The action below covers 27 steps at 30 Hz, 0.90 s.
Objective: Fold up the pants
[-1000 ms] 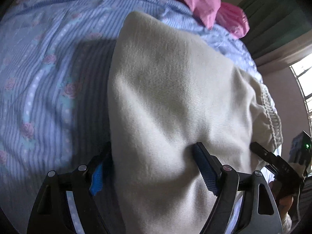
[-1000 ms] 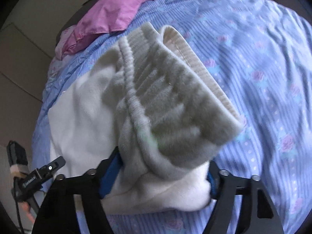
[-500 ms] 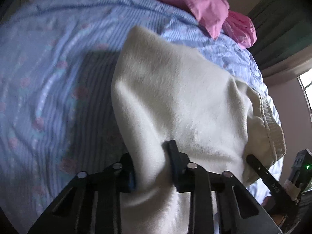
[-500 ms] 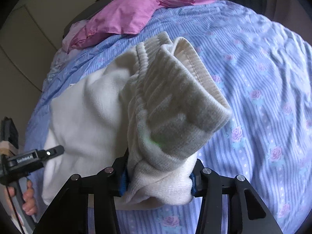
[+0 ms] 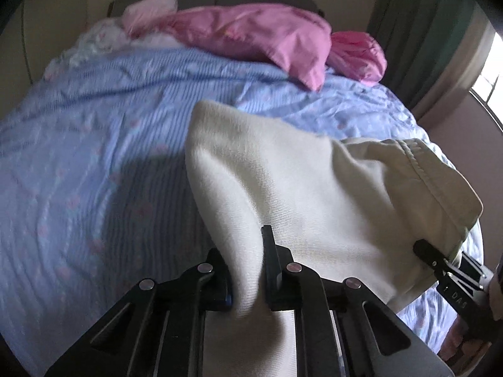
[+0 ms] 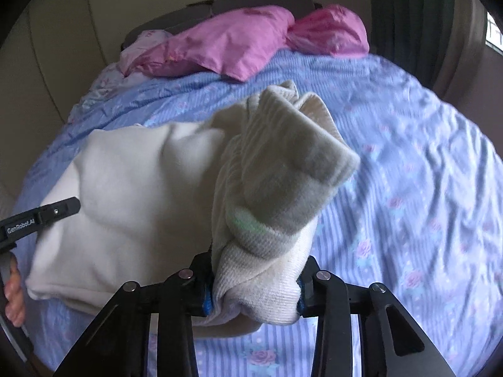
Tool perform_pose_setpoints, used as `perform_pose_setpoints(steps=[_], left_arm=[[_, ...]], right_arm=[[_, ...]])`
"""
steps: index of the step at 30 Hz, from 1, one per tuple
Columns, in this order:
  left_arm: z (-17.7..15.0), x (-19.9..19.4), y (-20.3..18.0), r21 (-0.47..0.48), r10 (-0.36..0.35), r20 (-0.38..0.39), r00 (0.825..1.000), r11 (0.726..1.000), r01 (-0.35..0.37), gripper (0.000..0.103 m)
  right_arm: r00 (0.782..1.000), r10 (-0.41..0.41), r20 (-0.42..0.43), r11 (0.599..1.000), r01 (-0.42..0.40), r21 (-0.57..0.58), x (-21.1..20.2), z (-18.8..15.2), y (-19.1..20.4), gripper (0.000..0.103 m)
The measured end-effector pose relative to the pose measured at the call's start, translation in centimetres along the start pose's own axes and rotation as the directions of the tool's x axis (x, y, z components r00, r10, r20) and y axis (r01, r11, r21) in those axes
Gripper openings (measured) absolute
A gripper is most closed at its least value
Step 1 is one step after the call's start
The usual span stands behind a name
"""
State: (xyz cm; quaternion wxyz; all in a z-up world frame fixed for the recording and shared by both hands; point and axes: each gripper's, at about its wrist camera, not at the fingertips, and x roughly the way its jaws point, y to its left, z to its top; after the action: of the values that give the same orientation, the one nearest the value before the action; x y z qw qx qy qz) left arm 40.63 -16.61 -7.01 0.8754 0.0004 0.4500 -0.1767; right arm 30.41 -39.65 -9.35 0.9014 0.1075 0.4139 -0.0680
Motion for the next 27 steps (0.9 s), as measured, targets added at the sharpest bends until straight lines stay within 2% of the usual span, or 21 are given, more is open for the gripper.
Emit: perform_pose_setpoints(steps=[5, 9, 11, 17, 22, 27], left_arm=[[0.9, -3.0, -0.4, 0.031, -0.023, 0.08, 0.996, 0.999, 0.021, 0.014], [1.1, -6.7, 1.2, 0.013, -0.063, 0.144, 0.988, 0.998, 0.061, 0.014], [1.1, -8.5, 2.3, 0.017, -0.056, 0.175, 0.983, 0.998, 0.054, 0.014], [0.4, -14.0, 7.3, 0.04, 0.021, 0.26, 0.965, 0.999, -0.033, 0.014], [0.5, -18.1, 14.4, -0.007, 0.103, 0.308, 0.946, 0.994, -0.106, 0.014], [1.4, -20.7, 22.4, -0.025, 0.261, 0.333, 0.906, 0.963, -0.268, 0.014]], right_arm=[[0.997, -0.019, 0.068, 0.999, 0.022, -0.049, -2.8, 0.7, 1.3, 0.034], [0.991, -0.02, 0.129, 0.995, 0.032, -0.092, -5.9, 1.6, 3.4, 0.034], [0.986, -0.01, 0.164, 0.992, 0.031, -0.123, -7.8, 2.0, 5.0, 0.034], [0.974, 0.041, 0.225, 0.979, 0.006, -0.203, -11.3, 2.8, 11.9, 0.033], [0.96, 0.104, 0.259, 0.96, -0.028, -0.28, -12.2, 2.9, 19.3, 0.033], [0.939, 0.21, 0.272, 0.941, -0.118, -0.317, -11.4, 3.6, 28.2, 0.033]])
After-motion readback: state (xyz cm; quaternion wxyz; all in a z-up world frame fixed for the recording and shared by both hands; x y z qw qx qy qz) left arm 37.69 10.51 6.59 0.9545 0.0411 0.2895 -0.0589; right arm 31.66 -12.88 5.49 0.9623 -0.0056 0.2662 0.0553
